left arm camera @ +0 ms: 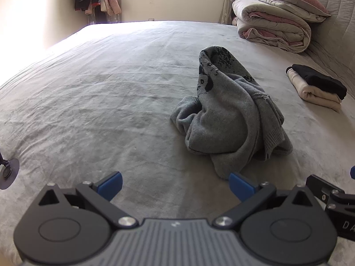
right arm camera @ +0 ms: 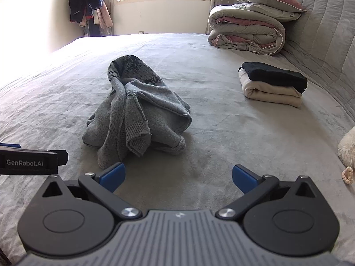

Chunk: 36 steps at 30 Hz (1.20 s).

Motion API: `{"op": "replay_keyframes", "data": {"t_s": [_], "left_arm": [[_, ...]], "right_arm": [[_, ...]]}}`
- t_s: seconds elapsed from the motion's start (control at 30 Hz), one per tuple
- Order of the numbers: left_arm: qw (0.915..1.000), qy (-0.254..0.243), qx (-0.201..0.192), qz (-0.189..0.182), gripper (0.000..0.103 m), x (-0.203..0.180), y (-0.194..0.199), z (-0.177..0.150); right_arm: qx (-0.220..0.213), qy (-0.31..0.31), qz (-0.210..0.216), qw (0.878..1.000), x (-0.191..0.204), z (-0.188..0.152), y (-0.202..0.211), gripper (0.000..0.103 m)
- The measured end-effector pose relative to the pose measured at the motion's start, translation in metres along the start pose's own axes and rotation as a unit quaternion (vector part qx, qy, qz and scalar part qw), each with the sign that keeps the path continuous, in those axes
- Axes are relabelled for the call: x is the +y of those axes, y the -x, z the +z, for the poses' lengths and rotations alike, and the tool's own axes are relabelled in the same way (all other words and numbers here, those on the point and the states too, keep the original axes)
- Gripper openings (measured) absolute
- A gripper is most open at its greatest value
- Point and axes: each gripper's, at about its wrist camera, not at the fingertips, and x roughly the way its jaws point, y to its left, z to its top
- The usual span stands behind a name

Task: Fold clothes
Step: 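Approach the crumpled grey sweater with both tools open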

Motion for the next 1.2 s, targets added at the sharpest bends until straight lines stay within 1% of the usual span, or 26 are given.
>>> {"op": "replay_keyframes", "data": {"t_s": [0.3,0.43,1.2], "left_arm": [[1.0,-0.001,0.008,-0.001,0.103,-0.0004,-0.0018,-0.0006],[0.9999,-0.002,0.011,-0.002,0.103,-0.0006,-0.0025,-0.0008],[0.9999,-0.007,0.015,0.002,0.103,-0.0001,-0.0038,-0.0016]], "right_arm": [[0.0,-0.005,0.005,1.0,-0.0007,-0.0027,0.0023,0.103],[0.011,-0.007,0.007,1.0,-0.0005,0.0001,-0.0033,0.103],[0.024,-0.01,0.009,1.0,-0.0023,-0.0016,-0.0068,0.103]]}}
